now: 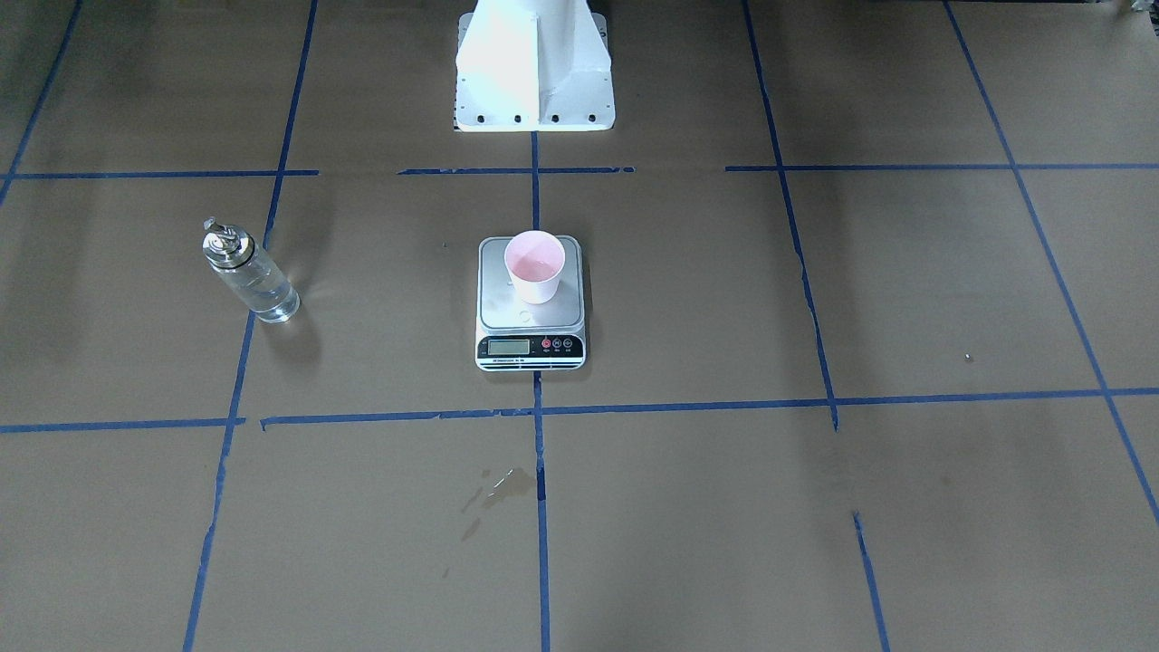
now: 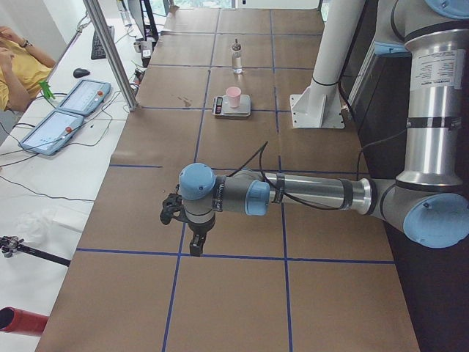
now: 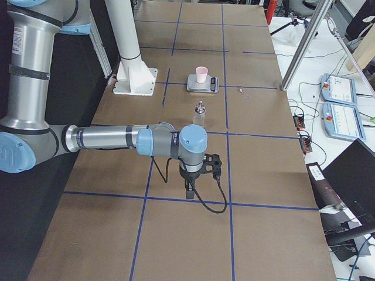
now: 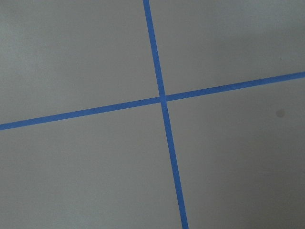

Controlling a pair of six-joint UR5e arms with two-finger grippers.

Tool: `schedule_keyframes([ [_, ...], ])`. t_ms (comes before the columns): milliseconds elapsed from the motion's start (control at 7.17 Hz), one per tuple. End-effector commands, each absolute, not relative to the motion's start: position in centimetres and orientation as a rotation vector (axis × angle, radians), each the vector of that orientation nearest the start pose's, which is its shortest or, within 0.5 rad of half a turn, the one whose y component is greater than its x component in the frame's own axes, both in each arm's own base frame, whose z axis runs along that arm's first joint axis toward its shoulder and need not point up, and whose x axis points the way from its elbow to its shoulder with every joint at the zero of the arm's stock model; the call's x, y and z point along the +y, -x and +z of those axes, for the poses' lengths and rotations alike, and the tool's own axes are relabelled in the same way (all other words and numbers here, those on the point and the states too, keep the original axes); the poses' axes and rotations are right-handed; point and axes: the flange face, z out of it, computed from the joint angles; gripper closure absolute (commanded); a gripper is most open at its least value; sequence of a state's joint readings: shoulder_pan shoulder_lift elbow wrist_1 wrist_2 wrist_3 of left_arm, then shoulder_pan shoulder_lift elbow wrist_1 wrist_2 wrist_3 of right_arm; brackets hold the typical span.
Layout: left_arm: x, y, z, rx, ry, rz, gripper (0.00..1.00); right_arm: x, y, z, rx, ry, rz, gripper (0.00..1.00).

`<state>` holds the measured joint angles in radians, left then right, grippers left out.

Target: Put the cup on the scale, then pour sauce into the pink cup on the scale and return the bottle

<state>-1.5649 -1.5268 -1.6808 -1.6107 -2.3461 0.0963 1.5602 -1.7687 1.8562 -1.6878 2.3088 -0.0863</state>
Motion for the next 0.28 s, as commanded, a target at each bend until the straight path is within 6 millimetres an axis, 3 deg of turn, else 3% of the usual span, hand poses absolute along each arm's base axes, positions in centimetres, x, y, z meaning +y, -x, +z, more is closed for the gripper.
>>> schedule_keyframes([
  [0, -47.95, 6.07, 62.07, 0.769, -0.137, 0.139, 0.0, -40.52, -6.18, 62.16, -0.74, 0.001, -0.082, 0.0],
  [139, -47.96, 6.08, 62.07, 0.767, -0.138, 0.14, 0.0, -40.52, -6.18, 62.16, -0.74, 0.001, -0.082, 0.0],
])
